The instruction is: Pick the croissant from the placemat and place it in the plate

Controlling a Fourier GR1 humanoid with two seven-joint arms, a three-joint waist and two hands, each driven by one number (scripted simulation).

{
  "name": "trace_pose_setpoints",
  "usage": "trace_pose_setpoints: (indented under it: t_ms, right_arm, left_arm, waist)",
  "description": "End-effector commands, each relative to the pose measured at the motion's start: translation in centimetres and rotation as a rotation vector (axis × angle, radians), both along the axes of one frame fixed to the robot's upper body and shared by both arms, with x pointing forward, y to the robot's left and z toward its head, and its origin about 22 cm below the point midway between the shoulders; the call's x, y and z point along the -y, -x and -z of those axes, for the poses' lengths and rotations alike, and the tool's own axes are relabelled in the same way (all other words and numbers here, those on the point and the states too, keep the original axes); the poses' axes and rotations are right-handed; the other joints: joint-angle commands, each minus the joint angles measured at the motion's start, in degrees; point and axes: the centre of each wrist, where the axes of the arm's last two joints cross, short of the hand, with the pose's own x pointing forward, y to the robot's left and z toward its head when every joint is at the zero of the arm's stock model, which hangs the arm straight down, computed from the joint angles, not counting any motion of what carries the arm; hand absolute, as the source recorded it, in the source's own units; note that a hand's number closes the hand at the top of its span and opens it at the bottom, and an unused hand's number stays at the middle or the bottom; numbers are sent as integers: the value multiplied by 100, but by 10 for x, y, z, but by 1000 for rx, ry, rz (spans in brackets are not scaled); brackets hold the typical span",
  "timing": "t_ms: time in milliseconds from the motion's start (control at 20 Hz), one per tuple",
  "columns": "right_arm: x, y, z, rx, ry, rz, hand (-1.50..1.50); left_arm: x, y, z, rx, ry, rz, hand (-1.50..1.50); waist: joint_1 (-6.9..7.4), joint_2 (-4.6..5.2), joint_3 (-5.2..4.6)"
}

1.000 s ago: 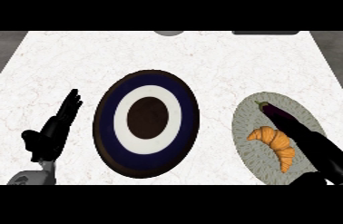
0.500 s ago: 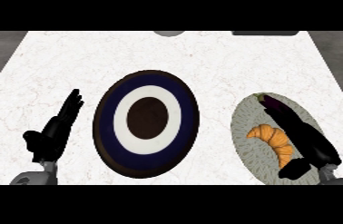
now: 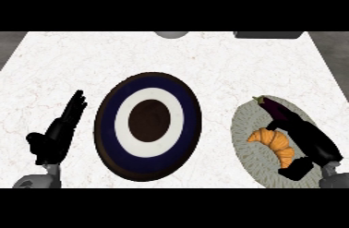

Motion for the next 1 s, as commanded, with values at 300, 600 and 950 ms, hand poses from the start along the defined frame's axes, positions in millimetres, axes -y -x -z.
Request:
trace_pose_setpoints:
  t_ms: [300, 600, 950]
  right_arm:
    - [0, 12, 39, 153, -91, -16, 150]
    - [2, 2, 37, 310, -252, 47, 150]
    - [24, 28, -18, 428, -339, -22, 150]
  left_arm:
    - [-24, 8, 3, -13, 2, -8, 0]
    - [-4, 10, 5, -2, 9, -4, 0]
    - [-10, -3, -1, -10, 2, -11, 0]
  waist:
    - [49, 118, 131]
    - [41, 105, 131]
    - [-37, 92, 123]
